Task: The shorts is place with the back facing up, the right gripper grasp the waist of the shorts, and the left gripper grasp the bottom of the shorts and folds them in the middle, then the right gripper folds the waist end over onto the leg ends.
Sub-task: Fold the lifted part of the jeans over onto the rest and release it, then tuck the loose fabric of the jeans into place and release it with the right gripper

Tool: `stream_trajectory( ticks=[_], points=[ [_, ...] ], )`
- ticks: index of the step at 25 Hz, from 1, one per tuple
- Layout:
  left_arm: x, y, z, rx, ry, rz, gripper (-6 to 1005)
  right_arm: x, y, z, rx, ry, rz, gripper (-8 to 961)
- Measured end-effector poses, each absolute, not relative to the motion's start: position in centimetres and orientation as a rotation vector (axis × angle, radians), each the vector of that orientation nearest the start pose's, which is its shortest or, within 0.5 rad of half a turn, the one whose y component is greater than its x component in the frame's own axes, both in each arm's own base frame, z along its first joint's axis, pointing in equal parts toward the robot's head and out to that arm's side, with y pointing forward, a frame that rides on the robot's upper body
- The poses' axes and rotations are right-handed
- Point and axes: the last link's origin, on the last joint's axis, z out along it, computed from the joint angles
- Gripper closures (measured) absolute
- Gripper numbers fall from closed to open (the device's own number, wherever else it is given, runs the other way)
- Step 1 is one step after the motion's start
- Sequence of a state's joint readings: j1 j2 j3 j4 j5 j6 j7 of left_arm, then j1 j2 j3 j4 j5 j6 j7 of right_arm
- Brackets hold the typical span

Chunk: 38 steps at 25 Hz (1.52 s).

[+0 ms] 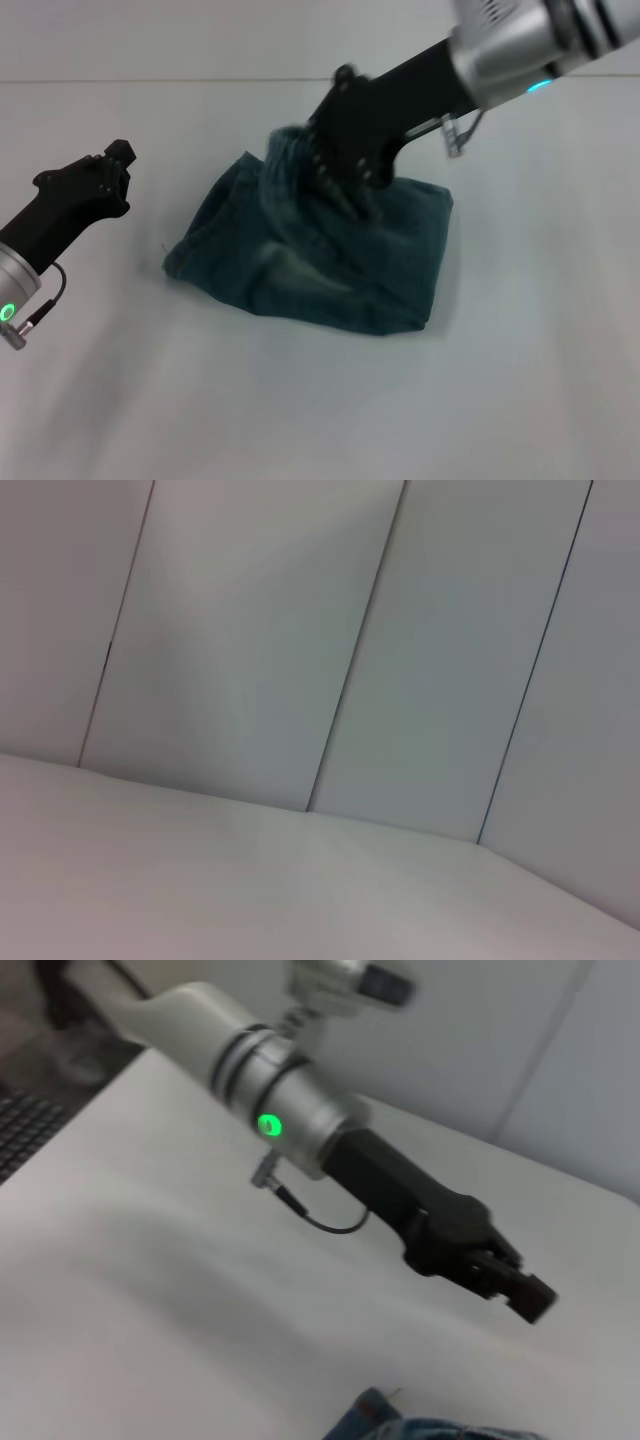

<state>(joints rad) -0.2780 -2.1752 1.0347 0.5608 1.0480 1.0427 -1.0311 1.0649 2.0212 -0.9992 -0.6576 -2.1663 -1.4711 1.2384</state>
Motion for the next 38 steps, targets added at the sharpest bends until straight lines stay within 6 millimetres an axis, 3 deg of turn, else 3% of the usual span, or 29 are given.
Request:
stream_trajectory(
  ticks=[2,9,15,17,24,29,34,38],
  points=[
    [-30.9,32.6,-1.3,-1.907,-0.822,-0.908,998,8.2,41.5,-4.2,-3.039,-0.623,0.092,868],
    [-30.8,32.7,-1.5,-1.924,-0.826,-0.904,997,7.9,41.7,-7.7,-2.967,-0.752,-0.119,865],
    [-31.0,32.5,-1.9,-1.934,-0.843,-0.89,998,7.6,41.9,-8.0,-2.941,-0.77,-0.066,862],
    [-31.0,32.5,-1.9,-1.933,-0.843,-0.888,998,7.6,41.7,-7.9,-2.952,-0.771,-0.044,645],
    [-30.9,32.6,-2.0,-1.952,-0.832,-0.876,998,8.0,41.3,-7.6,-2.984,-0.731,-0.004,325],
    [-30.9,32.6,-2.1,-1.963,-0.826,-0.868,997,8.3,41.7,-6.1,-2.969,-0.585,0.072,158],
    [-30.7,32.5,-2.1,-1.983,-0.812,-0.867,993,8.3,41.4,-2.3,-2.925,-0.304,0.173,29],
    [-30.3,32.1,-2.5,-2.057,-0.764,-0.856,987,8.4,40.9,0.1,-2.909,0.039,0.245,30]
  ],
)
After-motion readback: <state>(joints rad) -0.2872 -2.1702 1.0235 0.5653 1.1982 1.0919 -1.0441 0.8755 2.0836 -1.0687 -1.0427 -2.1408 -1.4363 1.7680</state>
